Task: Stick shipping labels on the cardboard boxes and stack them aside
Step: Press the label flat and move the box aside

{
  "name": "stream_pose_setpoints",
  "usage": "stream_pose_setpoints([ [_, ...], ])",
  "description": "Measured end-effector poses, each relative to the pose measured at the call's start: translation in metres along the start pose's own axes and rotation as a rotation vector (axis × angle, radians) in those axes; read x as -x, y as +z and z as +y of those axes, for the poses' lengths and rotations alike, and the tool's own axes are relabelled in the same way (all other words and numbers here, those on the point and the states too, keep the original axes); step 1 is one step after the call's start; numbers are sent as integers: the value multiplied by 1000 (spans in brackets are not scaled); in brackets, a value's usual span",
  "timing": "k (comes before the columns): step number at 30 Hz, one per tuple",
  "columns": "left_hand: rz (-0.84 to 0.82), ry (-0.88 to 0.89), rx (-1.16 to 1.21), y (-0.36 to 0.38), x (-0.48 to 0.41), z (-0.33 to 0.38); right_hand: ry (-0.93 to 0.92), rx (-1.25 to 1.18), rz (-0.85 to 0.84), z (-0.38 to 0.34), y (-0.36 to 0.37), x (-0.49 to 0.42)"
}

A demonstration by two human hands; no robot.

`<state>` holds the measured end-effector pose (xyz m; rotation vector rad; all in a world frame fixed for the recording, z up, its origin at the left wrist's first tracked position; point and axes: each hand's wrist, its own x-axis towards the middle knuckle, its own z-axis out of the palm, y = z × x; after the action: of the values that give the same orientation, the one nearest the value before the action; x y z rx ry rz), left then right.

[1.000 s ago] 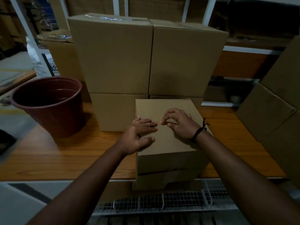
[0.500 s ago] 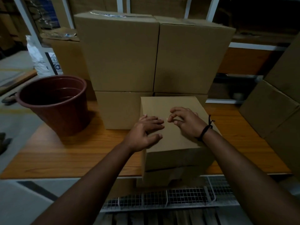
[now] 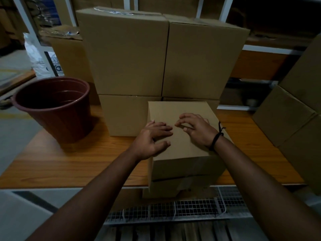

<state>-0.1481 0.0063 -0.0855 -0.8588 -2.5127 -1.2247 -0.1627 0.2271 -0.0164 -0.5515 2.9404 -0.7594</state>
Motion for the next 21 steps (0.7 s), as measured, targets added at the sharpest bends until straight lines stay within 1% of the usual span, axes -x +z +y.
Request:
stream_pose_setpoints([
  [3, -6, 3, -8, 0, 0, 1, -16, -60, 13, 2, 0, 1],
  [6, -2, 1, -14, 0, 0, 1, -21, 16, 8, 4, 0, 0],
  [12, -4, 2, -16, -1, 0, 3, -18, -12, 30, 6, 0, 1],
  [14, -10, -2, -3, -1, 0, 4, -22, 77, -17, 11, -2, 2],
  [17, -18, -18, 5, -3, -1, 6, -5, 285, -103, 20, -12, 4],
  [19, -16, -19, 0, -3, 0, 6, -6, 324, -174, 22, -16, 11],
  [21, -17, -15, -2, -3, 1, 6, -74, 313, -272, 20, -15, 27],
])
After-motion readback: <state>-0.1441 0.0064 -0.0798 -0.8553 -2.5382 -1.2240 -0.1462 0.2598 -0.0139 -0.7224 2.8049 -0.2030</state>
